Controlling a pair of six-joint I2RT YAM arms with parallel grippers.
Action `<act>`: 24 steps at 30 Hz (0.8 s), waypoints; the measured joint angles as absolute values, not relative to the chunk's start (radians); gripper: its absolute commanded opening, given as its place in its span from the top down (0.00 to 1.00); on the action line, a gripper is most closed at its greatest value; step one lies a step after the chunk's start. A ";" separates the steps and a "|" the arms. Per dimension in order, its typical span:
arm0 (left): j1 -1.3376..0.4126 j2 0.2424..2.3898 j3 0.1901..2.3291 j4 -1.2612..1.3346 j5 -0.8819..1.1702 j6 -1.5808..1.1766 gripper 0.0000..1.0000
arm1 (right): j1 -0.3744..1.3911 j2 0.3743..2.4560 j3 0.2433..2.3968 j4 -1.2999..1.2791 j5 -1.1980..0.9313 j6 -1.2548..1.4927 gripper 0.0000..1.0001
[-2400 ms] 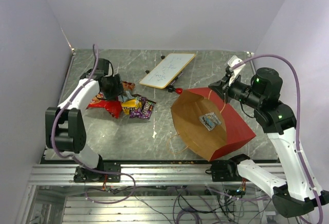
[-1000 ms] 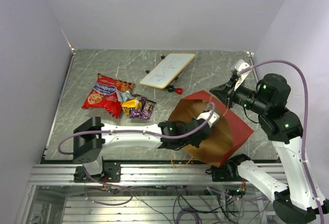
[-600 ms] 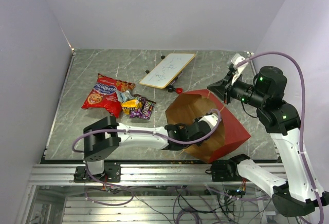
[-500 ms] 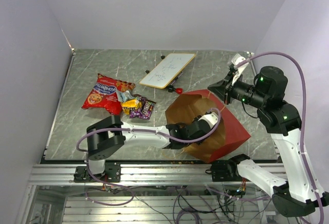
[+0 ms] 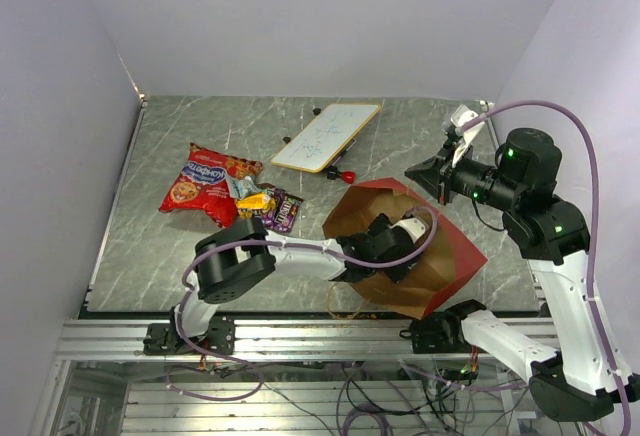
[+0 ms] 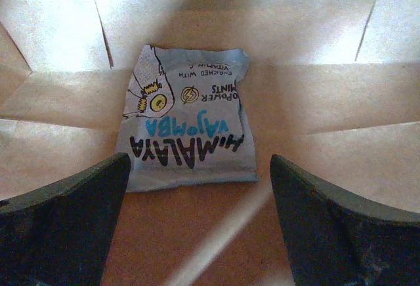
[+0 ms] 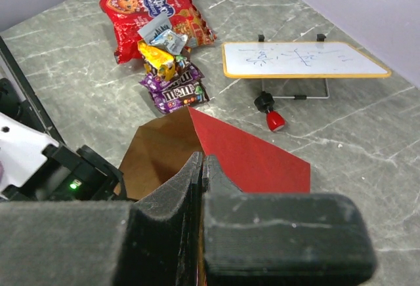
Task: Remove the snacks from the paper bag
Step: Take out the snack from the paper bag.
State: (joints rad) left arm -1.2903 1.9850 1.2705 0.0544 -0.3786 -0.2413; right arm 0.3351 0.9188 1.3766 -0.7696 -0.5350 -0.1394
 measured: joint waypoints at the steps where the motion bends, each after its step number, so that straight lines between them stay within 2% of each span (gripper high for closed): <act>1: -1.287 1.998 1.279 0.050 -0.377 -0.243 0.00 | 0.335 0.919 1.377 -0.770 -0.535 -0.140 1.00; 8: -1.261 2.090 1.387 -0.010 -0.368 -0.270 0.00 | 0.335 0.926 1.377 -0.769 -0.536 -0.149 1.00; 14: -1.256 2.162 1.456 -0.057 -0.371 -0.291 0.18 | 0.335 0.934 1.377 -0.769 -0.535 -0.154 1.00; 17: -1.255 2.165 1.456 -0.056 -0.371 -0.303 0.34 | 0.335 0.934 1.377 -0.769 -0.535 -0.155 1.00; 22: -1.256 2.164 1.456 -0.061 -0.369 -0.303 0.70 | 0.335 0.934 1.376 -0.768 -0.535 -0.156 1.00; 24: -1.254 2.162 1.456 -0.067 -0.371 -0.295 0.76 | 0.335 0.932 1.370 -0.761 -0.535 -0.155 1.00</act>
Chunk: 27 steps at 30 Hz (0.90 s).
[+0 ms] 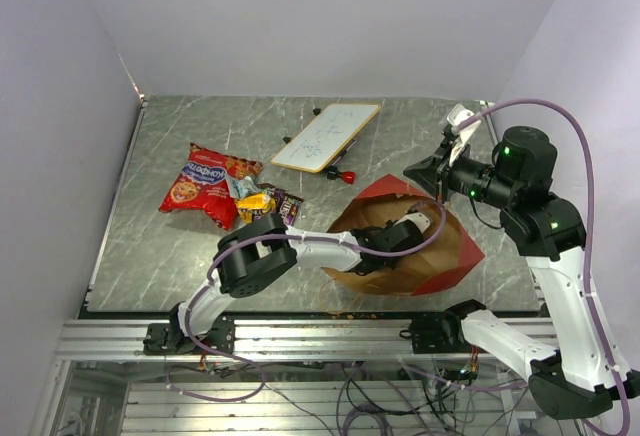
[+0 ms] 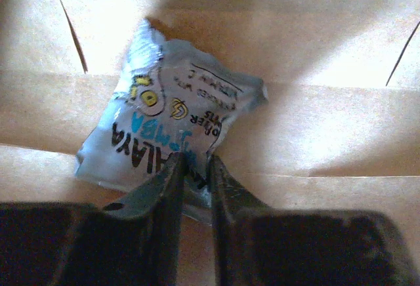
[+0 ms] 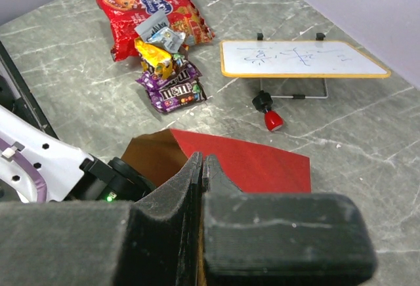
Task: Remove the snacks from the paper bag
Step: Take out the snack from the paper bag.
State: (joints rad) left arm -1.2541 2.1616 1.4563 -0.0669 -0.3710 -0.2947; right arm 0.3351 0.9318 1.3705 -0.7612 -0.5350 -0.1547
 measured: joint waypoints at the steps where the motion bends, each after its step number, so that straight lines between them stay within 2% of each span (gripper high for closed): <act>1: -1.253 2.159 1.457 -0.072 -0.372 -0.291 0.79 | 0.335 0.931 1.367 -0.757 -0.535 -0.154 1.00; 6: -1.252 2.145 1.461 -0.099 -0.372 -0.276 0.93 | 0.335 0.928 1.359 -0.747 -0.535 -0.149 1.00; 27: -1.254 1.977 1.425 -0.102 -0.370 -0.189 0.93 | 0.335 0.896 1.291 -0.748 -0.564 -0.175 1.00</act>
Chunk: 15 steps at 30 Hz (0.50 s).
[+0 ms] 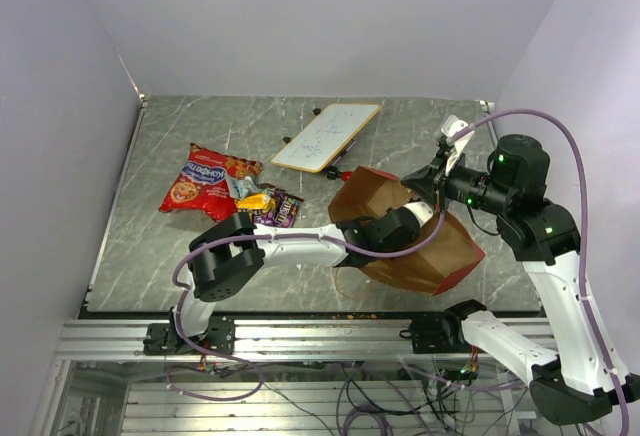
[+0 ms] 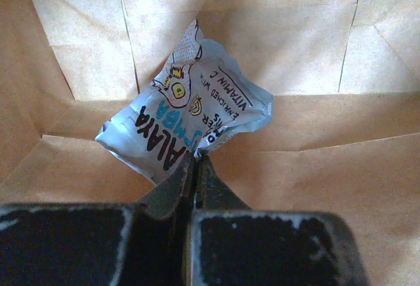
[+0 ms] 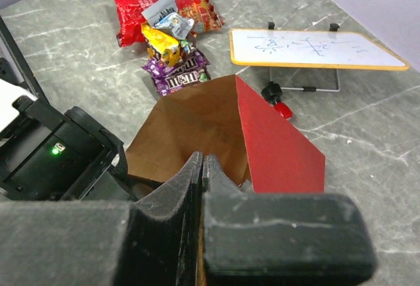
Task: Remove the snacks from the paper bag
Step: Take out the snack from the paper bag.
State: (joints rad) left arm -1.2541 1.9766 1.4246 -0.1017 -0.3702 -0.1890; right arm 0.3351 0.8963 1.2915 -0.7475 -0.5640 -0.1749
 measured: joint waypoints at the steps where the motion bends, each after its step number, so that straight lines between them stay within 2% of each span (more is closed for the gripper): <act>1: -1.254 1.977 1.422 -0.100 -0.369 -0.187 0.93 | 0.335 0.895 1.289 -0.749 -0.564 -0.179 1.00; 8: -1.265 1.897 1.343 -0.102 -0.325 -0.183 0.93 | 0.335 0.905 1.290 -0.744 -0.501 -0.184 1.00; 15: -1.277 1.656 1.228 -0.126 -0.212 -0.204 0.93 | 0.335 0.925 1.283 -0.677 -0.458 -0.163 1.00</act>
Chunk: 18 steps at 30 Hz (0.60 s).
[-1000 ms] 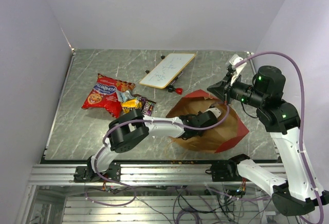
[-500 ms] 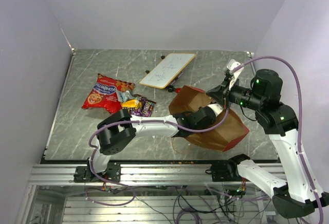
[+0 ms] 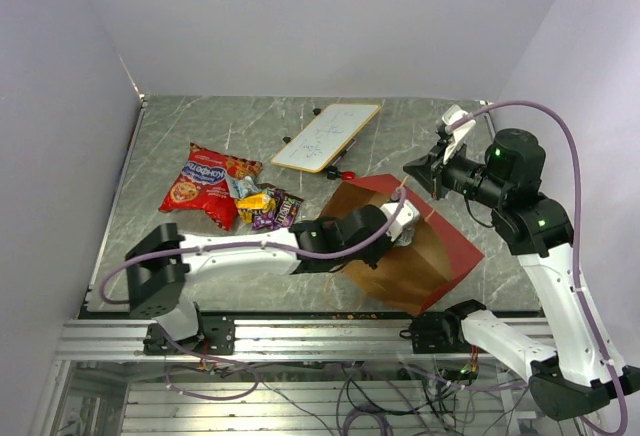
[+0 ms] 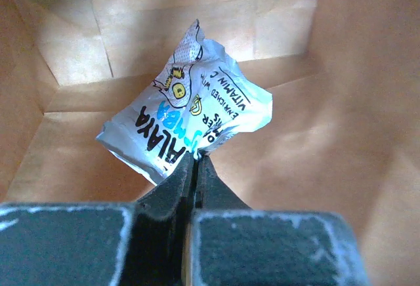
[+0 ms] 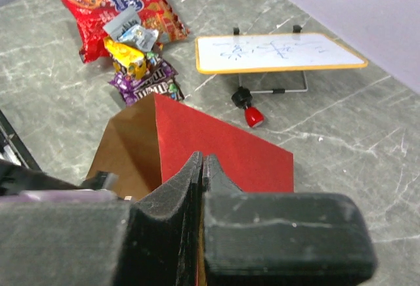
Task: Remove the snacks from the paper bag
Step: Take out the snack from the paper bag, then place the snack at the center of the board.
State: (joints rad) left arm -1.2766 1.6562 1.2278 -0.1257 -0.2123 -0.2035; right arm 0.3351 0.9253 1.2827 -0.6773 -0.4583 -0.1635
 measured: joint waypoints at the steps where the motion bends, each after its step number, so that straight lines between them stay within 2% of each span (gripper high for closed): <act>1: -1.278 1.625 1.217 -0.133 -0.198 -0.209 0.93 | 0.335 0.925 1.278 -0.663 -0.456 -0.156 1.00; 13: -1.282 1.250 1.157 -0.358 -0.110 -0.276 0.93 | 0.335 0.872 1.158 -0.577 -0.423 -0.085 1.00; 18: -1.280 1.075 1.189 -0.529 -0.259 -0.347 0.93 | 0.335 0.842 1.142 -0.562 -0.399 -0.062 1.00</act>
